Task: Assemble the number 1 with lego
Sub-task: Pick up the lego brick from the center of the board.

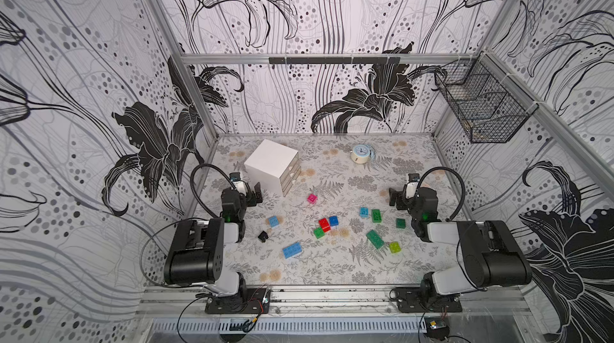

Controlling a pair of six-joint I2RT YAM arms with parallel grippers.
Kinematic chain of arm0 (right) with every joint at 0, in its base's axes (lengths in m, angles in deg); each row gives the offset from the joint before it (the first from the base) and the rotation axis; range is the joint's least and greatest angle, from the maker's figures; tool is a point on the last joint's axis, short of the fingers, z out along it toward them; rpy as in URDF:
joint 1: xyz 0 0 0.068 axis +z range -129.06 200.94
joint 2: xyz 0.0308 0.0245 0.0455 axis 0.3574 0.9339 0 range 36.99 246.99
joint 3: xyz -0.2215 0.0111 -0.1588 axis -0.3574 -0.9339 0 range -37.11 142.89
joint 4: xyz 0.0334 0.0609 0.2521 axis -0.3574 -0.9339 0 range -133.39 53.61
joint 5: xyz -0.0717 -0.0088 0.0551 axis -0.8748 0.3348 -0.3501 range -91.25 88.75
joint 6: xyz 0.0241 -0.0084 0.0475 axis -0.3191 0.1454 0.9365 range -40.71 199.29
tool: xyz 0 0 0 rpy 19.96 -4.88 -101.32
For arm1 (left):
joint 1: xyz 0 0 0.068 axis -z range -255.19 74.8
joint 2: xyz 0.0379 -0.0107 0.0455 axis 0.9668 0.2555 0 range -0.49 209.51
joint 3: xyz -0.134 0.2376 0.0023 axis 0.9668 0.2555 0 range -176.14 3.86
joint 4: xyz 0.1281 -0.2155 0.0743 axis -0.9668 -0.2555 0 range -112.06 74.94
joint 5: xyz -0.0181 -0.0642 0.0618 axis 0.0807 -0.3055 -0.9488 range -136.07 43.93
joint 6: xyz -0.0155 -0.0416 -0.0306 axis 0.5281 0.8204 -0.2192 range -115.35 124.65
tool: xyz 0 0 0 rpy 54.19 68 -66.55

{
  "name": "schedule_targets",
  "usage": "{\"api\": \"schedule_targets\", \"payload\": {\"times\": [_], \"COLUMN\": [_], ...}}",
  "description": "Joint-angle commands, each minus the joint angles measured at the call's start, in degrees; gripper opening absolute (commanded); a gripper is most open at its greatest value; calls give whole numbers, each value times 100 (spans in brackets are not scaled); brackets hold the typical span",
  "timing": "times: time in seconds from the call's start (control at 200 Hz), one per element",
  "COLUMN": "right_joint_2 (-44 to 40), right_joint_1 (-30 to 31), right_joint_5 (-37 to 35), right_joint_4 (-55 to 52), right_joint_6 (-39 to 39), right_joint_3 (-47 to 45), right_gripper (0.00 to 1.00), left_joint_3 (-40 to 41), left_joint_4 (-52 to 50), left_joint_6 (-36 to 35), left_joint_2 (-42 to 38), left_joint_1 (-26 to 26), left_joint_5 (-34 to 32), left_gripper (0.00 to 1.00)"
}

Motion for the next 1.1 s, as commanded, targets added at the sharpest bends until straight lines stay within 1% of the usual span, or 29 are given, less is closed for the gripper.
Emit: {"api": "schedule_targets", "payload": {"times": [0.0, 0.556, 0.611, 0.671, 0.751, 0.806, 0.846, 0.881, 0.926, 0.981, 0.991, 1.036, 1.096], "right_joint_2": [64, 29, -251, -660, -1244, -1684, -1992, -2243, -2454, -2557, -2568, -2586, -2705], "right_joint_1": [-35, -41, -37, -31, -33, -32, -33, -33, -29, -27, -32, -33, -30], "right_joint_5": [34, 27, 178, 270, 254, 79, -106, -238, -397, -716, -783, -727, -259], "right_joint_4": [152, 128, -398, -997, -1256, -1375, -1711, -2288, -3228, -4553, -4947, -5876, -6200], "right_joint_6": [-111, -108, -178, -229, -212, 43, 389, 744, 1233, 1907, 2059, 2403, 2412], "right_joint_3": [128, 145, 300, 460, 418, 395, 485, 677, 1014, 1561, 1735, 2070, 2077], "right_gripper": [100, 99, 99, 100, 100, 99, 100, 99, 100, 100, 99, 100, 100], "left_joint_3": [-109, -94, -41, 68, 265, 289, 239, 149, -3, -320, -360, -708, -1182], "left_joint_4": [315, 319, 355, 272, -103, -548, -966, -1397, -2004, -2797, -2927, -3564, -4447], "left_joint_6": [24, 30, 43, 177, 485, 566, 533, 594, 916, 1383, 1451, 1645, 2077], "left_joint_2": [45, 30, -77, -399, -1116, -1535, -1789, -1988, -2198, -2374, -2390, -2472, -2579], "left_joint_1": [-35, -36, -33, -35, -34, -34, -36, -34, -33, -39, -35, -36, -34], "left_joint_5": [49, 48, -89, -464, -1029, -1259, -1333, -1386, -1509, -1523, -1499, -1261, -920], "left_gripper": [99, 100, 100, 99, 100, 100, 99, 100, 100, 100, 100, 100, 99]}}
